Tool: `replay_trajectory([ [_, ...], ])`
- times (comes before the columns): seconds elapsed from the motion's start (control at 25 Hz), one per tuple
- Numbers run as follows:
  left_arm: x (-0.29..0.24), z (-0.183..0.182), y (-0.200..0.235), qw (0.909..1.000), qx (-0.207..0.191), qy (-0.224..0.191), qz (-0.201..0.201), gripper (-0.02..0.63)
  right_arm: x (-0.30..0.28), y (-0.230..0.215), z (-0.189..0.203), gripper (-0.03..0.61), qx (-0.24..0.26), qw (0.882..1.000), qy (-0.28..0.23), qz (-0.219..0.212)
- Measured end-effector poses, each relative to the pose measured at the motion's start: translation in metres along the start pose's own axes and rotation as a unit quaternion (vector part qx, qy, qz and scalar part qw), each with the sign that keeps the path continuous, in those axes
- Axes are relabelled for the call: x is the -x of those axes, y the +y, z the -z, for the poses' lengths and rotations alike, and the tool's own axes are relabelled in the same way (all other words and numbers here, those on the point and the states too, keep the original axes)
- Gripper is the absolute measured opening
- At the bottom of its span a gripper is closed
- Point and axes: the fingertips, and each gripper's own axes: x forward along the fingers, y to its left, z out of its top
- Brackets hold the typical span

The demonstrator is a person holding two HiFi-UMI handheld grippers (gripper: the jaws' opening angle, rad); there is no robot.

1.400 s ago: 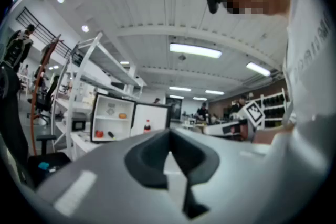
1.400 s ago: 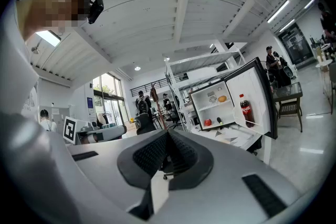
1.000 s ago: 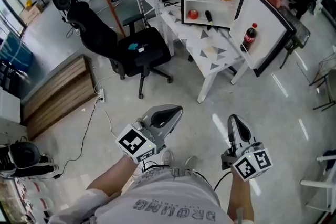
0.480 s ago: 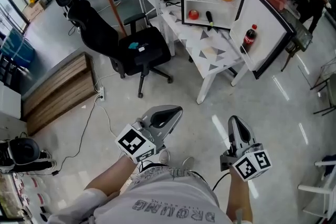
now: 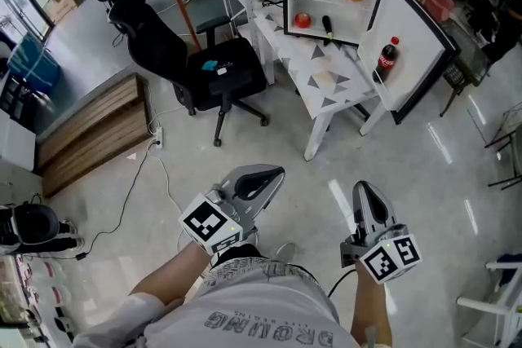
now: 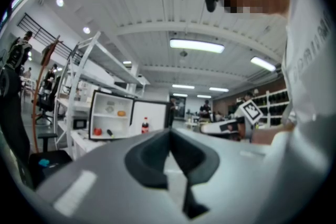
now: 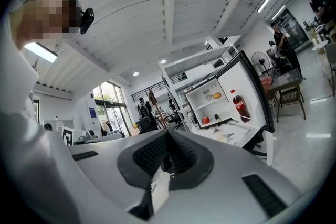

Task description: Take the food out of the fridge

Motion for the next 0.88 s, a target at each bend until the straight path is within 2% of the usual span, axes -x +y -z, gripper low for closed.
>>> replay_trajectory([
  [0.4,-0.016,0.015,-0.020,0.9998,0.005,0.010,-0.015,0.006,0.011,-0.023,0.005,0.002,-0.006,1.000,0.013,-0.018],
  [0.88,-0.039,0.014,-0.012,0.9996,-0.003,0.008,-0.026,0.006,0.000,-0.046,-0.004,0.002,-0.008,1.000,0.007,-0.028],
])
